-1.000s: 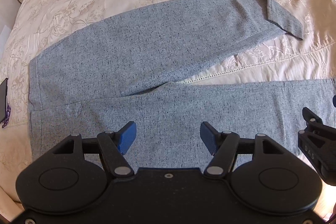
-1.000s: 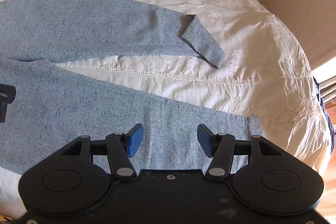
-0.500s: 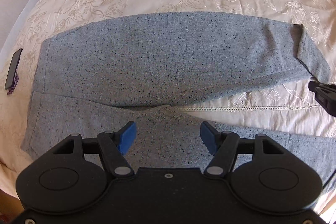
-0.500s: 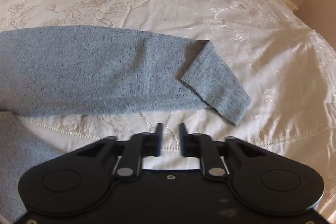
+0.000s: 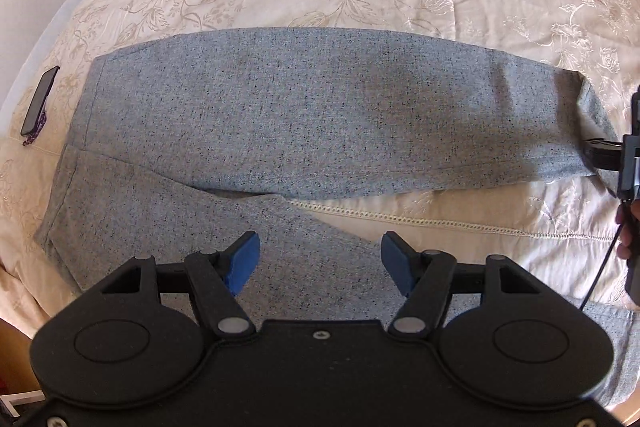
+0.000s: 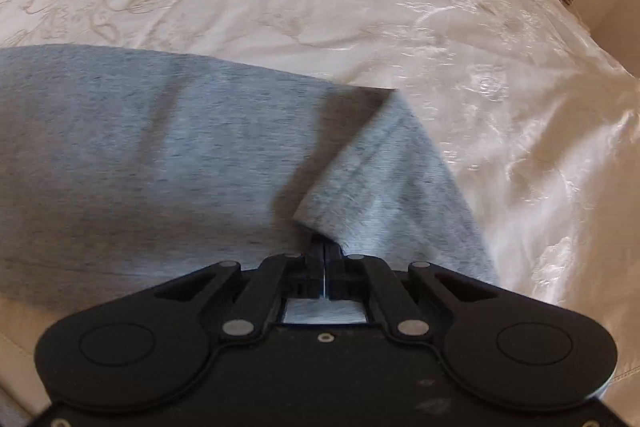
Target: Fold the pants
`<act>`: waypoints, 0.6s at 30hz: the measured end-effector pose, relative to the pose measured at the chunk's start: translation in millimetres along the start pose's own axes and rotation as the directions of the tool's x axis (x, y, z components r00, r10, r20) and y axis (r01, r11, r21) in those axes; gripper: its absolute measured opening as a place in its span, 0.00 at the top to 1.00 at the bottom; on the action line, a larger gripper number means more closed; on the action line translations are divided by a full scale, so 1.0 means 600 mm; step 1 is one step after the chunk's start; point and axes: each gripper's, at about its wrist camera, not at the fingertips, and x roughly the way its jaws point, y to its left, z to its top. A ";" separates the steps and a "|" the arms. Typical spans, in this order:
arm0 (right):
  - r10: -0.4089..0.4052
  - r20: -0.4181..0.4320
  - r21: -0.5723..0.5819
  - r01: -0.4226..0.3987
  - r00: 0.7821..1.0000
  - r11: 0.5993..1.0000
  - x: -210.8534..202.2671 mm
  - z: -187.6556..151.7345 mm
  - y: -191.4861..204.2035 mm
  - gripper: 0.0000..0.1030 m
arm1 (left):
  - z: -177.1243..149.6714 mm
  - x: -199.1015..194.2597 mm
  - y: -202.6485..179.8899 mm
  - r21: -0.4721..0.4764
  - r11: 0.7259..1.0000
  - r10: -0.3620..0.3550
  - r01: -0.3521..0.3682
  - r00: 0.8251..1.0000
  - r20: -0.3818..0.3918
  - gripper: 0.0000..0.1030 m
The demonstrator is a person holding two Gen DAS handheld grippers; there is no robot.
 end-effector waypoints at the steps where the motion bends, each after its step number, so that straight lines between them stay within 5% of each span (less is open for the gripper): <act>1: -0.032 0.001 0.031 0.032 0.999 0.999 0.008 0.003 -0.035 1.00 | 0.001 -0.001 -0.005 0.003 1.000 -0.002 0.002 1.000 0.003 0.33; 6: -0.240 -0.008 0.185 0.238 0.971 0.954 0.017 0.014 -0.162 0.91 | 0.008 -0.005 -0.024 0.007 1.000 -0.018 0.018 1.000 0.018 0.33; 9: -0.174 0.075 0.249 0.151 0.982 0.957 -0.020 0.014 -0.179 0.84 | 0.009 -0.005 -0.033 0.017 0.999 -0.030 0.029 0.999 0.029 0.33; 11: -0.112 0.110 0.208 0.087 0.988 0.974 -0.041 0.015 -0.153 0.75 | 0.007 -0.004 -0.039 0.028 0.999 -0.034 0.033 0.999 0.036 0.33; 14: -0.003 0.149 0.090 -0.011 0.989 0.996 -0.047 0.016 -0.078 0.75 | 0.004 -0.002 -0.049 0.035 0.999 -0.035 0.034 0.999 0.034 0.33; 18: 0.105 0.088 0.026 -0.107 0.991 0.994 -0.009 0.025 -0.015 0.79 | -0.001 -0.003 -0.051 0.027 0.999 -0.025 0.024 0.999 0.023 0.33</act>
